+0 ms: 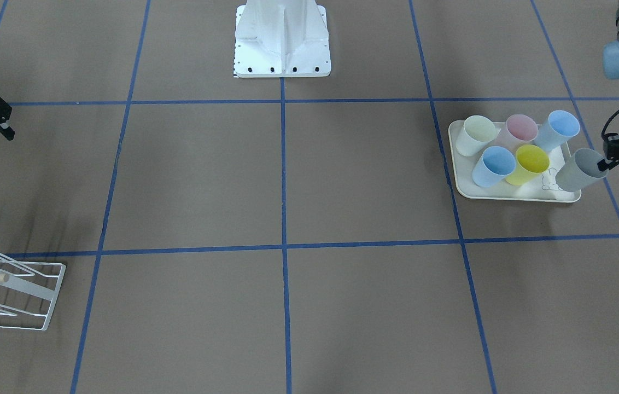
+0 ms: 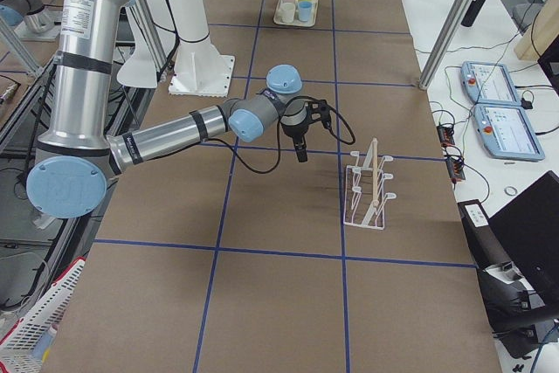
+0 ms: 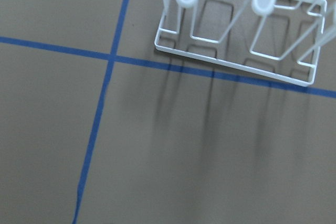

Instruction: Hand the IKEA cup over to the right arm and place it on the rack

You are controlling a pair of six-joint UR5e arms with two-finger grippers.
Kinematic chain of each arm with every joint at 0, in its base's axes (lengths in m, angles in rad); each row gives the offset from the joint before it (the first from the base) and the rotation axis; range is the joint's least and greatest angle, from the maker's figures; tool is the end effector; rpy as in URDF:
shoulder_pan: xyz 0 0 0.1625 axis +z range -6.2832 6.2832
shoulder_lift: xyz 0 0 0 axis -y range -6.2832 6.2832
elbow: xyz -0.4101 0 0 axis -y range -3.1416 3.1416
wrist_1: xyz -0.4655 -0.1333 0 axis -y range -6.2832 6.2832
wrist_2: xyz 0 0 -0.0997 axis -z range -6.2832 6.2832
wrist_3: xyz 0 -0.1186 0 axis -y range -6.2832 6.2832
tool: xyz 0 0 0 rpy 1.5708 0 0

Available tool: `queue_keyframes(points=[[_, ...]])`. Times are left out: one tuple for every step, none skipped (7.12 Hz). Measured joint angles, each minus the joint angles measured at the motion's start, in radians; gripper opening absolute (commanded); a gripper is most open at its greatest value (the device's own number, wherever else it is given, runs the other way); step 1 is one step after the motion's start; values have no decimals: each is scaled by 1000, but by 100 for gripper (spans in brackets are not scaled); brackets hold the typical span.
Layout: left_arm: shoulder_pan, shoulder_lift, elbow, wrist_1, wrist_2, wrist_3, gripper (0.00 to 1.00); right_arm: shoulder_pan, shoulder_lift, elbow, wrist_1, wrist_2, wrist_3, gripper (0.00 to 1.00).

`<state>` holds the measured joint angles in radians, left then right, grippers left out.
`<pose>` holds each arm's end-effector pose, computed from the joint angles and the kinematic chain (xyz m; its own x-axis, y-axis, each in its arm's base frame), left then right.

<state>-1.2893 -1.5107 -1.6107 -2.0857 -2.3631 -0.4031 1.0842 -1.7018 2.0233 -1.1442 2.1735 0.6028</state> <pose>0.1109 -0.5593 0.6072 0.6300 0.1465 -0.7626 0.0029 0.9816 0.1909 -0.1883 -0.4973 0.4258 0.6456 -0.2308 0.7279 -0.0283 0.9454 0.3248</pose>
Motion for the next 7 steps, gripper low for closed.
queue_keyframes(points=[[-33, -30, -4, 30, -3, 9, 0, -6, 54, -72, 145, 3, 0, 99], [-54, -73, -14, 92, -17, 11, 0, -13, 91, -132, 282, 3, 5, 99], [-68, -123, -37, 184, -55, -3, 0, -19, 127, -160, 358, -3, 7, 99], [-76, -158, -71, 257, -108, -58, 0, -24, 178, -169, 385, -12, 7, 100], [-81, -183, -115, 291, -161, -171, 0, -30, 237, -173, 393, -24, 4, 100], [-82, -202, -169, 304, -197, -308, 0, -45, 303, -174, 393, -41, -2, 100], [-82, -219, -212, 307, -227, -421, 0, -71, 356, -176, 392, -72, -10, 100]])
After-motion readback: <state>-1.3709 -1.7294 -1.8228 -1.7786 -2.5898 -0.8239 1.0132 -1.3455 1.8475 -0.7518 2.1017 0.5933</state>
